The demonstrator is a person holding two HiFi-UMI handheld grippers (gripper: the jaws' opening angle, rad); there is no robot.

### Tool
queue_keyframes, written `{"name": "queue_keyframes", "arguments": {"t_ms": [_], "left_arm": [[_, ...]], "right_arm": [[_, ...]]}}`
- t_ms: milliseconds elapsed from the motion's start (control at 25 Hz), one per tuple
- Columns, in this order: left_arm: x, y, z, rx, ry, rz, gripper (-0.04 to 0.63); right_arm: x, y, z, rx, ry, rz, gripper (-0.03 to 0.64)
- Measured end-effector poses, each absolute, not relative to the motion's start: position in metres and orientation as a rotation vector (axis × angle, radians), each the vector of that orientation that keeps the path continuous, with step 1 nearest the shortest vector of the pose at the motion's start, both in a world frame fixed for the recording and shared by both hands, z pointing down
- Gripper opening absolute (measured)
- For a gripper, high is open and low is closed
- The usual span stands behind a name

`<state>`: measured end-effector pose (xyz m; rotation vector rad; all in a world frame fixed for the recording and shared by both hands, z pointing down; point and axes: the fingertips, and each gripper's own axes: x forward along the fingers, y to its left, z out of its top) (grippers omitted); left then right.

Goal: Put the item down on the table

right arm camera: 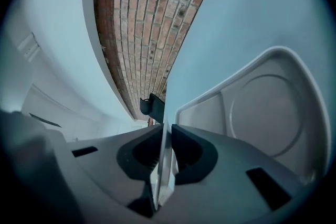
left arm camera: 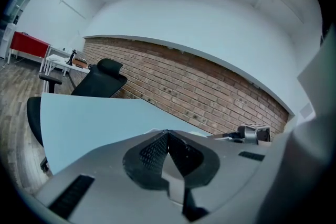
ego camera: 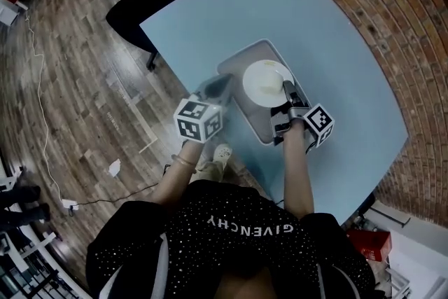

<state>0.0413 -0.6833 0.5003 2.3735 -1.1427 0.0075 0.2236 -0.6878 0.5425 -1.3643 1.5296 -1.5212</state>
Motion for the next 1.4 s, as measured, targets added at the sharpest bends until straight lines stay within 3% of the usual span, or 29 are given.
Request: {"name": "queue_keyframes", "arguments": {"t_ms": [1000, 1040, 1120, 1400], "left_arm": [[0.026, -0.682, 0.529, 2.251, -1.214, -0.011, 0.011], [0.025, -0.683, 0.529, 2.251, -1.215, -0.012, 0.011], [0.024, -0.683, 0.529, 2.252, -1.216, -0.012, 0.011], [0.019, -0.683, 0.527, 2.251, -1.221, -0.025, 0.011]], "right_arm": [[0.199, -0.733, 0.583, -1.831, 1.89, -1.446, 0.044], [0.199, -0.735, 0.582, -1.876, 1.916, -1.418, 0.092], [0.201, -0.737, 0.576, -1.974, 1.969, -1.333, 0.282], [0.215, -0.734, 0.529, -1.998, 2.016, -1.031, 0.313]]}}
